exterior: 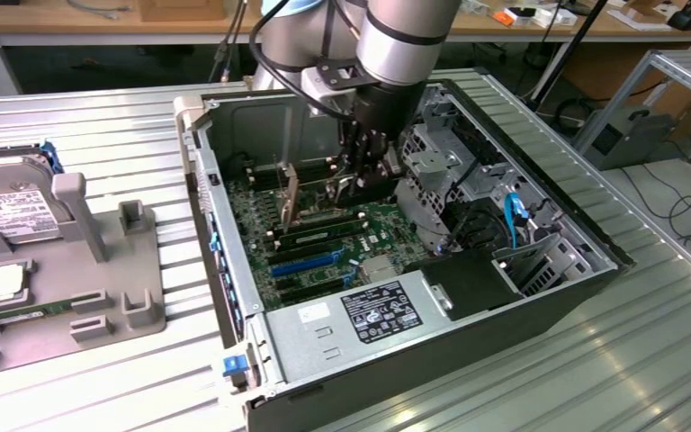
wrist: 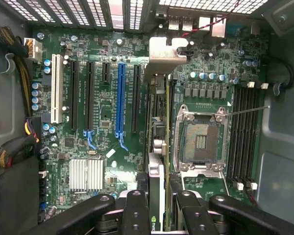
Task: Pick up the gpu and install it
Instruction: 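Insert the gpu into the slot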
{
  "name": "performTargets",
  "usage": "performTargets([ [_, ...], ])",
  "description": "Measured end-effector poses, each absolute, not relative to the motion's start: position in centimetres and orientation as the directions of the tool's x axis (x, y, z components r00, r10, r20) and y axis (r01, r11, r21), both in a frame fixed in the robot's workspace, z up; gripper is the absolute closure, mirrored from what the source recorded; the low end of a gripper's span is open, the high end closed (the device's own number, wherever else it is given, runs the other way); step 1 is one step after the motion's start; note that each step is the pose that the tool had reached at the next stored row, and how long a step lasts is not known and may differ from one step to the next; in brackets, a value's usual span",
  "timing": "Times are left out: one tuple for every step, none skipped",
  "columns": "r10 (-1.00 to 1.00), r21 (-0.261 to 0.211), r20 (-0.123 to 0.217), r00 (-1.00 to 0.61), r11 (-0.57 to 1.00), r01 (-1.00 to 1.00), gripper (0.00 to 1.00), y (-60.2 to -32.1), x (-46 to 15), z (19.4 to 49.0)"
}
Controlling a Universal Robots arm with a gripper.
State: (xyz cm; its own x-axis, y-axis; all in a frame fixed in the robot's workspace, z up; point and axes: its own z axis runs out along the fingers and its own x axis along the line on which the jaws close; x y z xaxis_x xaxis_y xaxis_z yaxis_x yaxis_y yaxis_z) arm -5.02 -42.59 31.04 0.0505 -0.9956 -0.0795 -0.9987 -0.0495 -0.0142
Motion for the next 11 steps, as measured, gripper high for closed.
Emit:
performTargets([
  [-0.996,-0.014,-0.079,0.050,-0.050,-0.999,0.73,-42.61,-5.03,30.93],
  [-0.996,-0.014,-0.079,0.050,-0.049,-0.999,0.73,-42.65,-5.05,30.72],
  [-0.996,-0.014,-0.079,0.050,-0.049,-0.999,0.73,-42.69,-5.12,30.67],
  [-0.996,-0.014,-0.079,0.050,-0.049,-0.999,0.73,-42.72,-5.18,30.62],
  [-0.996,-0.014,-0.079,0.050,-0.049,-0.999,0.73,-42.74,-5.26,30.60],
  [-0.996,-0.014,-0.079,0.050,-0.049,-0.999,0.73,-42.75,-5.29,30.59],
  [-0.996,-0.014,-0.079,0.050,-0.049,-0.999,0.73,-42.76,-5.40,30.58],
  [-0.996,-0.014,-0.079,0.050,-0.049,-0.999,0.73,-42.83,-5.79,30.56],
  [-0.996,-0.014,-0.079,0.051,-0.050,-0.999,0.73,-42.83,-5.85,30.56],
  [-0.996,-0.014,-0.079,0.051,-0.050,-0.999,0.73,-42.83,-5.86,30.56],
  [-0.996,-0.014,-0.079,0.050,-0.049,-0.999,0.73,-42.83,-5.86,30.56],
])
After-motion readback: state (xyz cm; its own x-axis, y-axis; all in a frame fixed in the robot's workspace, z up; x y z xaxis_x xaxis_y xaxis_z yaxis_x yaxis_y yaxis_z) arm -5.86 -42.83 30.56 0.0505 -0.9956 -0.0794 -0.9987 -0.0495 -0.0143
